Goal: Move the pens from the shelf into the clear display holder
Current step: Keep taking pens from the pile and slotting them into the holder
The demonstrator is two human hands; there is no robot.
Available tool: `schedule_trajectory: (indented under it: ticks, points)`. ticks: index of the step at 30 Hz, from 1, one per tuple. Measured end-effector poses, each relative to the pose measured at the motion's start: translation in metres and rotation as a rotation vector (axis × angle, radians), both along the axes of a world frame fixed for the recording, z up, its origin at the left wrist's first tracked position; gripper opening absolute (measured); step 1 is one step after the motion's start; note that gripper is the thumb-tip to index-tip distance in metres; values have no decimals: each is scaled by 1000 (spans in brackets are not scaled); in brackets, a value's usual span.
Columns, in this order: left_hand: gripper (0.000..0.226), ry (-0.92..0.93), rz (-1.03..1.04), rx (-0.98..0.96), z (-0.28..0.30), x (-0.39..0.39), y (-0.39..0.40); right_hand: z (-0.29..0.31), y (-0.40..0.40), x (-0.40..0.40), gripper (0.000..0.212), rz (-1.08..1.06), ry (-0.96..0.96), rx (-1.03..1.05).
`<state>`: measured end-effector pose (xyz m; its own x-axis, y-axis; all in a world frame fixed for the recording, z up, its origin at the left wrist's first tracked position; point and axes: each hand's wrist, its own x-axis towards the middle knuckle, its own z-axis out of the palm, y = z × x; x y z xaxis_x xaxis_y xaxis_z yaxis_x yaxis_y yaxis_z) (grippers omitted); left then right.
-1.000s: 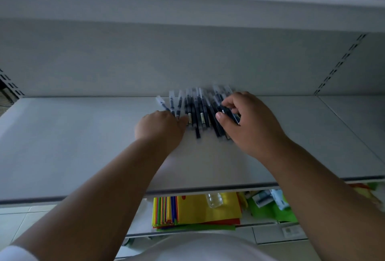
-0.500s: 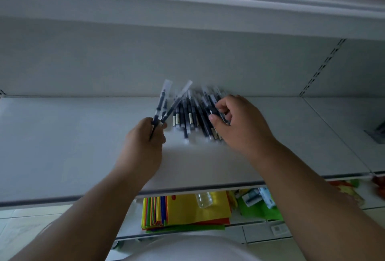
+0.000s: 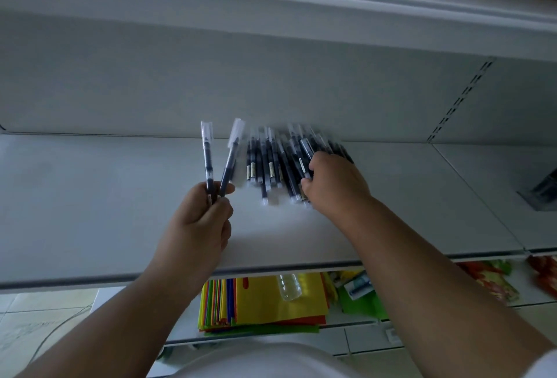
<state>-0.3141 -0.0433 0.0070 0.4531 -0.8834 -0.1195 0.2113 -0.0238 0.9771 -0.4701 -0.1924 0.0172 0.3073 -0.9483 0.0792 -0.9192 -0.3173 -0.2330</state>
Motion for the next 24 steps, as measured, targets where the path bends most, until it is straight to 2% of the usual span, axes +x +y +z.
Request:
schedule_trajectory:
  ticks: [2, 6, 15, 21, 24]
  points:
    - [22, -15, -17, -5, 2, -1, 1, 3, -2, 4, 12, -16, 25, 7]
    - [21, -21, -62, 13, 1, -2, 1, 8, -3, 11, 32, -28, 57, 5]
    - [19, 24, -84, 35, 2, -5, 0, 0, 2, -1, 21, -71, -91, -39]
    - [19, 50, -107, 33, 6, -11, -8, 2, 9, -16, 15, -108, -475, 70]
    - [21, -8, -116, 36, 5, -16, -12, 7, 16, -25, 16, -169, -867, 254]
